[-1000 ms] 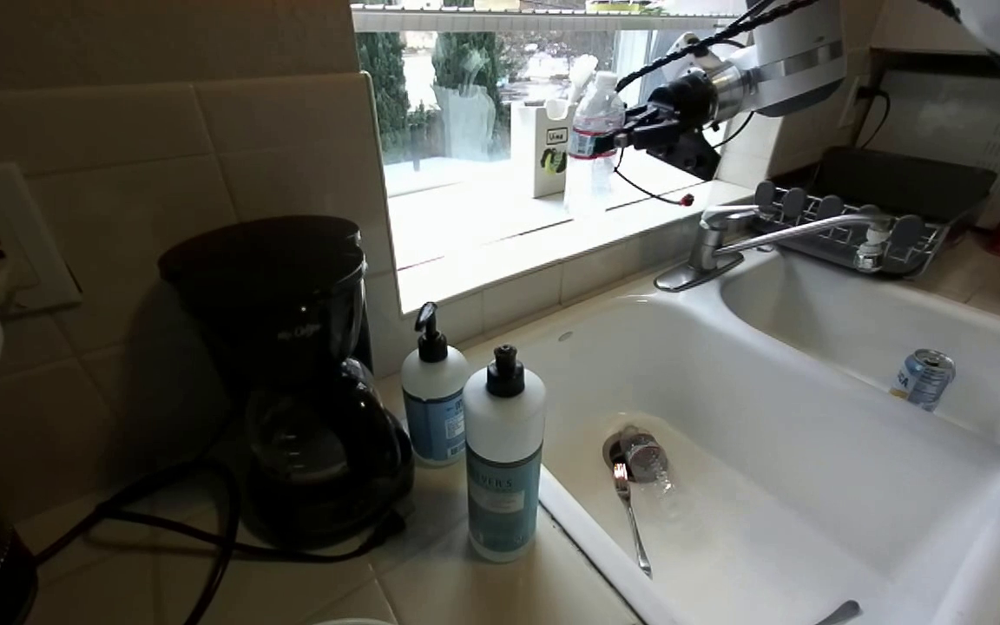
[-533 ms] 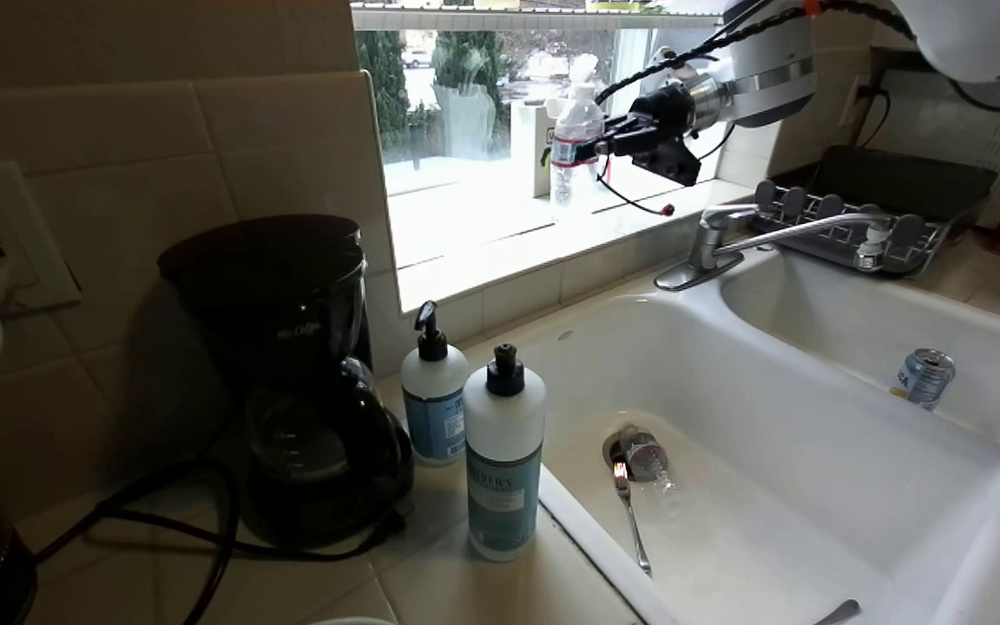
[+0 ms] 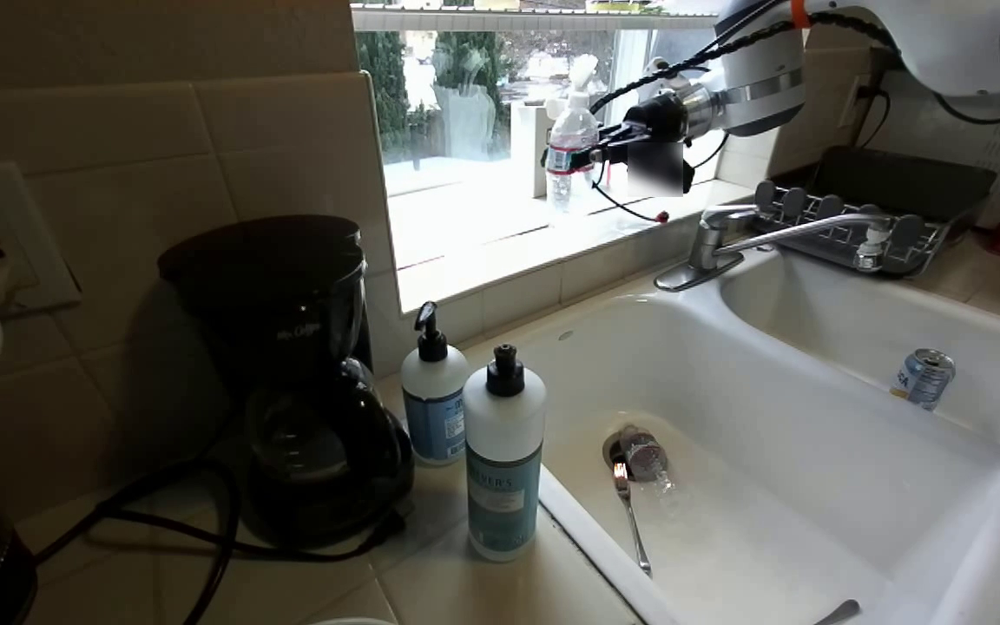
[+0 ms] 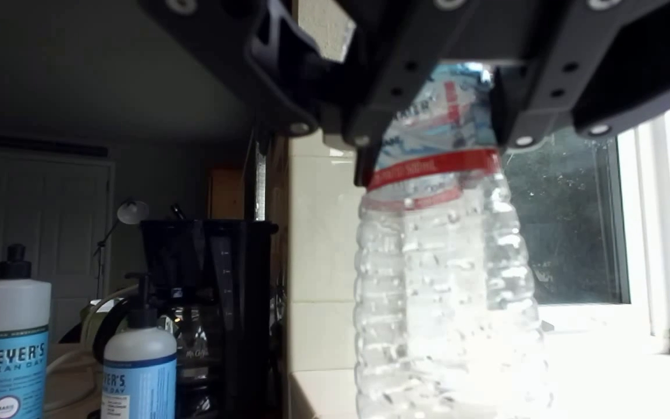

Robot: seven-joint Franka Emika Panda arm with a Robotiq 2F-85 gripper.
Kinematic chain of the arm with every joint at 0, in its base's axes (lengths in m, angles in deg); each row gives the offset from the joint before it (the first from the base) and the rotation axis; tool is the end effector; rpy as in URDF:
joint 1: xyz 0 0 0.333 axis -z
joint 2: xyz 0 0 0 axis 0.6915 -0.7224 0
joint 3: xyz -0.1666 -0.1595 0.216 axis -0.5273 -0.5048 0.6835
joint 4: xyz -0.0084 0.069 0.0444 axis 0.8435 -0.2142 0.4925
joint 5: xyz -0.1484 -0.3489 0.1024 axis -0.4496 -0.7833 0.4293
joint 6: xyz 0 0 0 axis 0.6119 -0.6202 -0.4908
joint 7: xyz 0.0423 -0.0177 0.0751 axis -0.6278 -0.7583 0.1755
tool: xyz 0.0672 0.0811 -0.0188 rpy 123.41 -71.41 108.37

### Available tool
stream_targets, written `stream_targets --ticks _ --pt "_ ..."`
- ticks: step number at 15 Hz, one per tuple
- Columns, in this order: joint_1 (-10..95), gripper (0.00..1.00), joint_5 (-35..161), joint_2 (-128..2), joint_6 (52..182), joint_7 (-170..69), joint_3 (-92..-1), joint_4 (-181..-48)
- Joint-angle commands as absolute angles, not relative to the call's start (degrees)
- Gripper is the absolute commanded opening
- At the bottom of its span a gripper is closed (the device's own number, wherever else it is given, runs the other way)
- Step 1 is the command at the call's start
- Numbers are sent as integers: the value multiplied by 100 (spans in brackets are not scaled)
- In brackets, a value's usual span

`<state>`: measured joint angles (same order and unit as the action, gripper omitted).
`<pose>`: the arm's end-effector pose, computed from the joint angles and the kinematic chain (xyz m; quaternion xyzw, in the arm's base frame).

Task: Put the bottle on the windowsill

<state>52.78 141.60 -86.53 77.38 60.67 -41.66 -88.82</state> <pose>0.7494 -0.0158 0.4453 -0.6012 -0.5156 -0.4689 0.3910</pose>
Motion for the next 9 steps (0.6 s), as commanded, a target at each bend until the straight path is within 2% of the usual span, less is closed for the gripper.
stream_targets --ticks 1,9 --pt "5362 12 14204 -8736 7718 6337 -4060 -8930" --pt "5296 12 14408 -8815 8409 6465 -4004 -8918"
